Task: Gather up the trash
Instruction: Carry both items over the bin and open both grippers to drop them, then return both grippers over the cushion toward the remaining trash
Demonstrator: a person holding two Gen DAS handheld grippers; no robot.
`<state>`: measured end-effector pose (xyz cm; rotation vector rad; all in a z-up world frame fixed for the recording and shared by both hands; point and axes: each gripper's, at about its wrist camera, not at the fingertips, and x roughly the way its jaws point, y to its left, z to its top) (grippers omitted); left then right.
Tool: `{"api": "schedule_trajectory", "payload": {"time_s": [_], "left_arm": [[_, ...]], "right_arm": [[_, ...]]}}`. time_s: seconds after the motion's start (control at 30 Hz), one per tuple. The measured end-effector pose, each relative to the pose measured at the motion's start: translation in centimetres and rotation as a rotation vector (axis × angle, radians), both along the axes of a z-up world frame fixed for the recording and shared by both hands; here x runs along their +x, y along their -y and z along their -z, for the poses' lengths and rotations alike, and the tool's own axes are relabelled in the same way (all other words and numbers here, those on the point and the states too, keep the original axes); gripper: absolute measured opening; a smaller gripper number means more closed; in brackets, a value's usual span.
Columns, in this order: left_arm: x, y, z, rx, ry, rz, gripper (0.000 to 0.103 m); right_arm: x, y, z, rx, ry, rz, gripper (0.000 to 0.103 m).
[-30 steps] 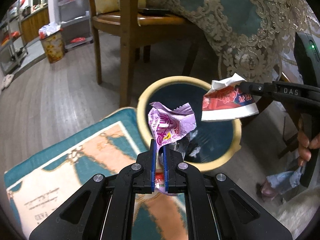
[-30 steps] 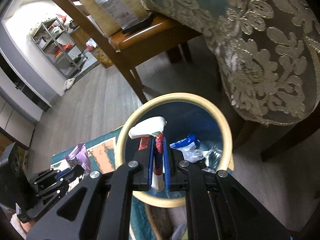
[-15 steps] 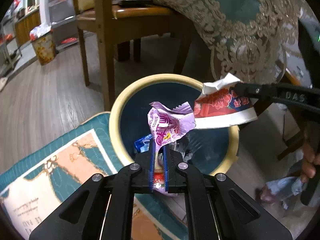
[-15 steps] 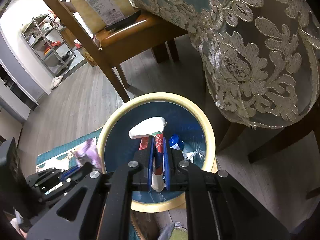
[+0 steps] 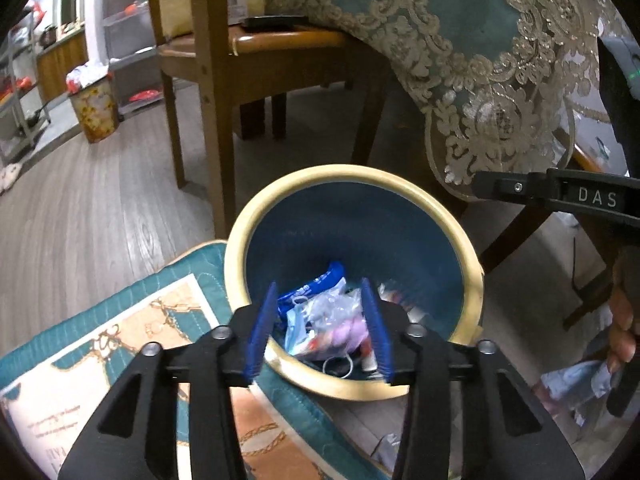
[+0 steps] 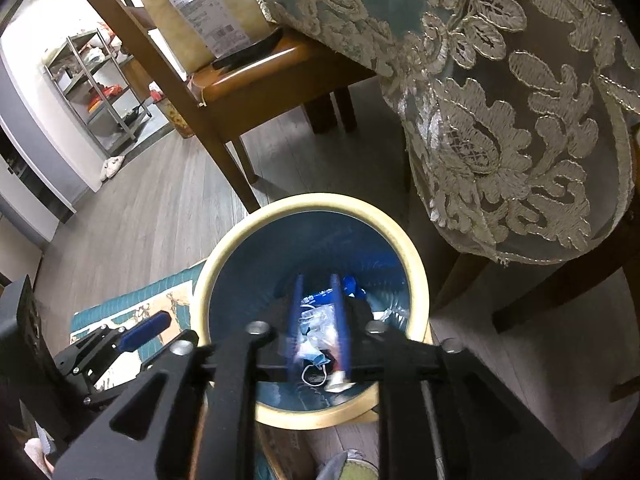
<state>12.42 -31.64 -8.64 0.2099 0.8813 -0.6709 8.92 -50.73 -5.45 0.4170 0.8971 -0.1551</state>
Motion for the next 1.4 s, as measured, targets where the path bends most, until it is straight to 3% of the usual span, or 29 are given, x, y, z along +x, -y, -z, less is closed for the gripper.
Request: {"api": "schedule_trajectory", "payload": {"time_s": [0.17,0.53,0.77,1.1,1.4], "left_arm": [[-0.4,-0.8,-0.4,-0.008,0.014,-0.016,0.070],[-0.8,-3.7,-1.9,0.012,0.060,-0.055,0.077],[-1.2,-6.2,-3.4,0.014,0.086,-0.091,0.087],[-3.3,-11.4,-6.1,0.020,0.135,-0.122,0.088],[-3.8,-19.1,-6.7,0.041,0.112,-0.243,0.089]], "right_arm": [[0.1,-0.2,-0.3,0.000,0.010,0.002,0.041],[0.9,-1.5,-0.9,-0.002,0.026,-0.015,0.057],[1.5,-2.9,-1.7,0.006,0.055,-0.029,0.084],[2.1,-6.5,-2.9,-0.022,0.075,-0.093,0.085],[2.2,-12.0,-3.4,-0.009,0.089,-0.208,0.093]]}}
